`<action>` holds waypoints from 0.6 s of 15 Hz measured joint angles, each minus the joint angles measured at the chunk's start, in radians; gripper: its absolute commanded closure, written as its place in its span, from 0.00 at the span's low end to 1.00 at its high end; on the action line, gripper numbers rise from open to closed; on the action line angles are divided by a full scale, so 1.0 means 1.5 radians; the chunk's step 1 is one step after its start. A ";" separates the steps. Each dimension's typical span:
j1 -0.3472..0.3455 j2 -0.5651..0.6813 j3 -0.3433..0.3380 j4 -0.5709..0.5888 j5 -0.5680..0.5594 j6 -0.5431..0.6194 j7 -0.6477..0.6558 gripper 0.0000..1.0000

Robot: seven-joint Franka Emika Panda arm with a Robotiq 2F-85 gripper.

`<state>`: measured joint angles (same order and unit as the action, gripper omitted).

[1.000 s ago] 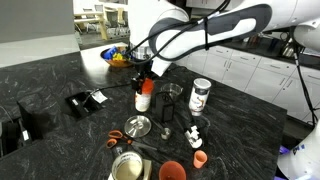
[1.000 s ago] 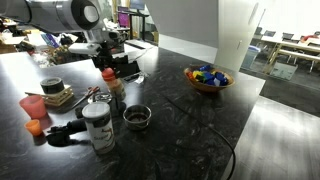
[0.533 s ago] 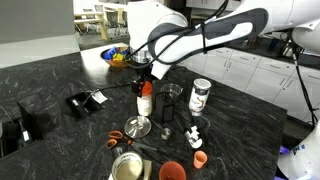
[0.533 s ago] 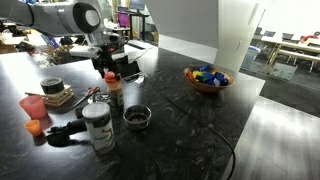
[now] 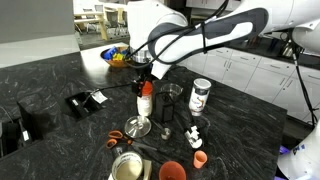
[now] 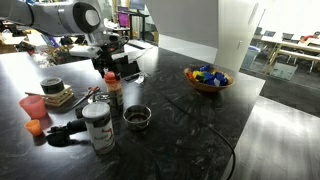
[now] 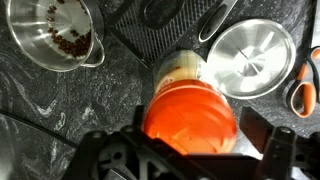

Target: Move the orange and white bottle to the center of the counter

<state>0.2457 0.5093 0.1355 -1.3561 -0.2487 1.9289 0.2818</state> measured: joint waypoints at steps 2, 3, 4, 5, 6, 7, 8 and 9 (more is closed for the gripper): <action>0.000 0.000 0.000 0.000 0.000 0.000 0.000 0.04; 0.000 0.000 0.000 0.000 0.000 0.000 0.000 0.01; 0.000 0.000 0.000 0.000 0.000 0.000 0.000 0.00; 0.001 0.000 -0.002 0.000 -0.003 0.001 0.004 0.00; 0.005 -0.002 -0.007 0.000 -0.010 0.006 0.011 0.00; 0.010 -0.005 -0.014 0.000 -0.020 0.017 0.018 0.00; 0.015 -0.010 -0.019 0.001 -0.029 0.028 0.025 0.00; 0.019 -0.018 -0.023 0.000 -0.037 0.036 0.030 0.00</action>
<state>0.2745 0.4828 0.1014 -1.3561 -0.3037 1.9823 0.3261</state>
